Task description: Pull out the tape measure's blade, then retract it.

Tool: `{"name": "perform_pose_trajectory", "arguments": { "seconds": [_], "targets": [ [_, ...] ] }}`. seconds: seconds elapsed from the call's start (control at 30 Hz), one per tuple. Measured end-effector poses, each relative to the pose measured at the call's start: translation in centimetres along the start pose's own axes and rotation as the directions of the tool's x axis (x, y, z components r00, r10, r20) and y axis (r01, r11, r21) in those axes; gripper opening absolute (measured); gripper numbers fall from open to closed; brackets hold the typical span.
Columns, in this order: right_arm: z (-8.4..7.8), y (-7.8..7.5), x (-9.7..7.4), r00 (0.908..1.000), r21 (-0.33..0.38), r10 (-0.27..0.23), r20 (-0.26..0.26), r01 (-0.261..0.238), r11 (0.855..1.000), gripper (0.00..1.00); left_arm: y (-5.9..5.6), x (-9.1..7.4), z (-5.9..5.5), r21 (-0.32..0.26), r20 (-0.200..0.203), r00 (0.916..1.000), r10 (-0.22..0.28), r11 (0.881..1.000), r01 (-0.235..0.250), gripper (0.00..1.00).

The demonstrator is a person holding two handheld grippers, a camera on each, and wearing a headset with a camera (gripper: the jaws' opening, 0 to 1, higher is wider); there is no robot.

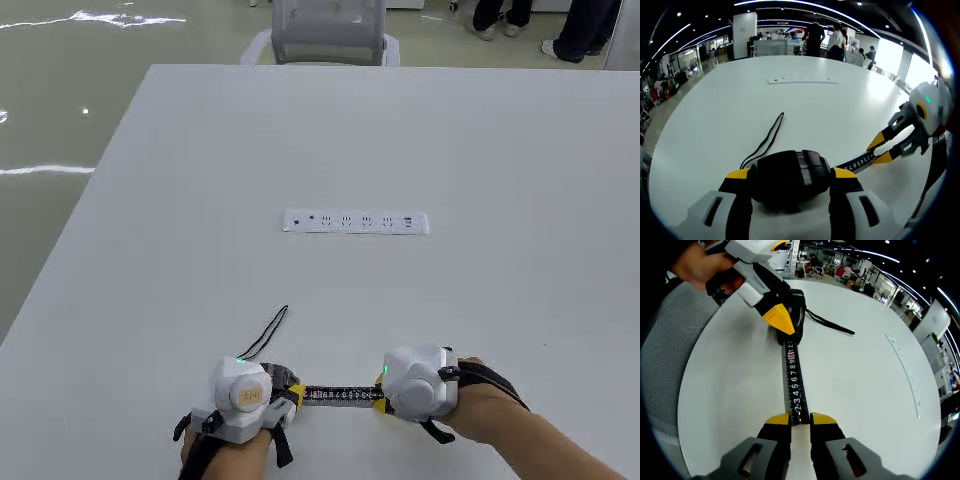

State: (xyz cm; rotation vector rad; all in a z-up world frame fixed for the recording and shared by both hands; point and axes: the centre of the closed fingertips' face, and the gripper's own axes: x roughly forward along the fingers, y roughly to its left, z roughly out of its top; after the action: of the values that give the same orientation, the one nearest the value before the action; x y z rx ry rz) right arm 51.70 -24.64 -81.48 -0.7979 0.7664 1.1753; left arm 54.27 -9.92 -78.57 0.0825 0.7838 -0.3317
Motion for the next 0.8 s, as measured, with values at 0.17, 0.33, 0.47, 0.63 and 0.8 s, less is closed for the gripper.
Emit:
{"name": "perform_pose_trajectory", "arguments": {
  "seconds": [0.17,0.33,0.47,0.63,0.8],
  "targets": [
    [0.5,0.0,0.1,1.0000,0.004,0.000,0.004,0.000,1.000,0.12,0.1,0.0,0.1,-0.001,0.000,1.0000,0.000,1.000,0.000,0.59],
    [0.7,0.0,0.2,1.0000,0.006,-0.001,0.007,0.001,1.000,0.12,0.1,0.0,0.1,-0.001,0.001,1.0000,0.000,1.000,0.000,0.59],
    [1.0,-0.1,0.2,1.0000,0.002,-0.001,0.010,0.001,1.000,0.12,0.1,0.0,0.2,-0.002,0.001,1.0000,0.000,1.000,0.000,0.59],
    [1.3,0.1,0.3,0.9999,0.001,-0.002,0.011,0.002,1.000,0.12,0.1,0.0,0.2,-0.002,0.002,1.0000,0.001,1.000,-0.001,0.59],
    [1.5,0.0,0.6,0.9999,0.001,0.001,0.013,-0.001,1.000,0.12,0.1,0.0,0.2,-0.003,0.001,1.0000,0.001,1.000,-0.001,0.59]
  ]
}}
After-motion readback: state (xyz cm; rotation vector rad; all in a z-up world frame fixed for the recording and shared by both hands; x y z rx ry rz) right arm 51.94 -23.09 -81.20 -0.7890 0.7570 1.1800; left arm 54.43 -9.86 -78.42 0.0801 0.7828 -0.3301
